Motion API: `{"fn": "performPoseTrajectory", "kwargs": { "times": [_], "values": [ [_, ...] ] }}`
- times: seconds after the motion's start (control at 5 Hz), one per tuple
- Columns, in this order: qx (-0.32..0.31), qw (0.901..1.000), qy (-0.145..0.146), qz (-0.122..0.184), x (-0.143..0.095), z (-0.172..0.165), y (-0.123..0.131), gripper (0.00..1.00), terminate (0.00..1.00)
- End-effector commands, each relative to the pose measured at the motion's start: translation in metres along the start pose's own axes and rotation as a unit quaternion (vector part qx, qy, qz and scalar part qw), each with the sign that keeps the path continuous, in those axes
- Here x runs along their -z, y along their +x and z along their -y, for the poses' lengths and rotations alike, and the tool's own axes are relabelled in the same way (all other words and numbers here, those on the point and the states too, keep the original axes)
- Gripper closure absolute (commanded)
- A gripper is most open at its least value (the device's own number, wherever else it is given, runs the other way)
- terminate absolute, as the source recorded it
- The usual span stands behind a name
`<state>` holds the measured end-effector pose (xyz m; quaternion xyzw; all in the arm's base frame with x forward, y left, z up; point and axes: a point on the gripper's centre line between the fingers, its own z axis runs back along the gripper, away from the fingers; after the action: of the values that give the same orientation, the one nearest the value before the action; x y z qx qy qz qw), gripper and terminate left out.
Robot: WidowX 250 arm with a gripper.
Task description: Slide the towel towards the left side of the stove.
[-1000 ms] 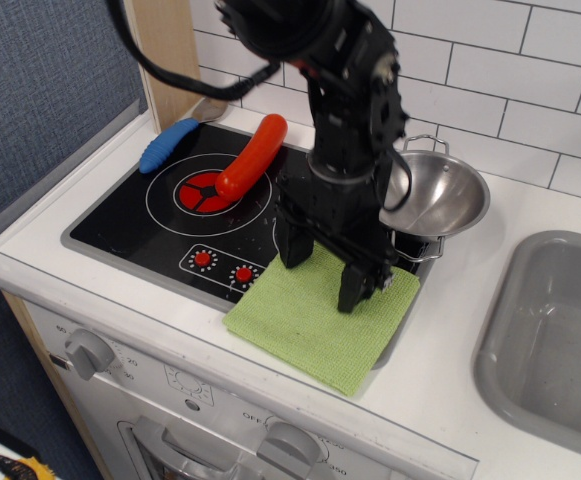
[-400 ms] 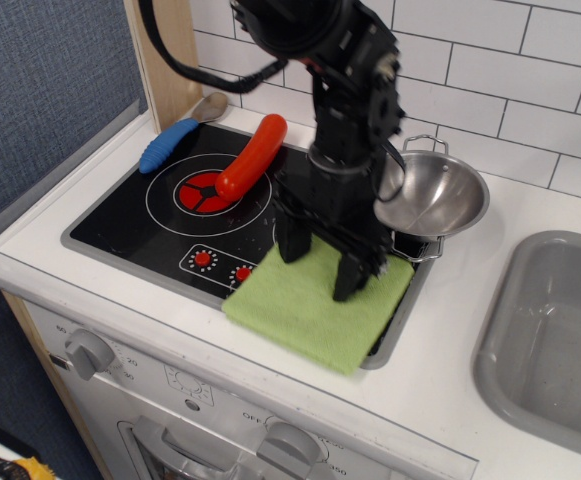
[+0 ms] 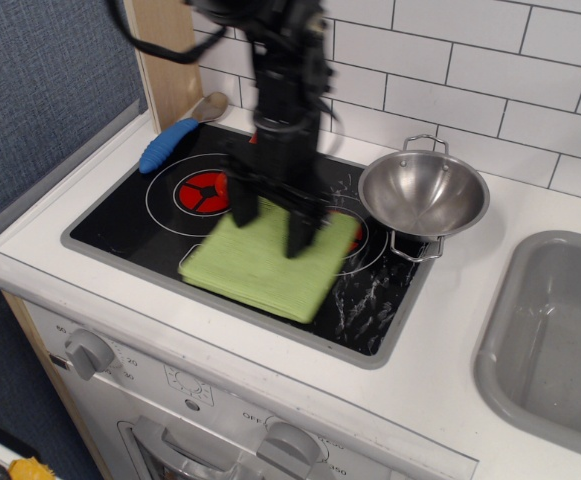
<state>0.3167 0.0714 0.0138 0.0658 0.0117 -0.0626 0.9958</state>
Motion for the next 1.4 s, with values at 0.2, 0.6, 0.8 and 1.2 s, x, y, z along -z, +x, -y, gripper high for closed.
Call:
{"fn": "performPoseTrajectory", "kwargs": {
  "times": [0.2, 0.6, 0.8, 1.2],
  "values": [
    [-0.038, 0.9992, 0.013, -0.001, -0.024, -0.081, -0.011, 0.0, 0.0],
    [-0.001, 0.9995, 0.027, 0.015, -0.03, -0.101, -0.007, 0.0, 0.0],
    [0.004, 0.9975, 0.03, 0.064, -0.057, -0.094, -0.018, 0.0, 0.0],
    [-0.007, 0.9969, 0.002, 0.079, -0.053, -0.064, -0.03, 0.0, 0.0]
  ]
}}
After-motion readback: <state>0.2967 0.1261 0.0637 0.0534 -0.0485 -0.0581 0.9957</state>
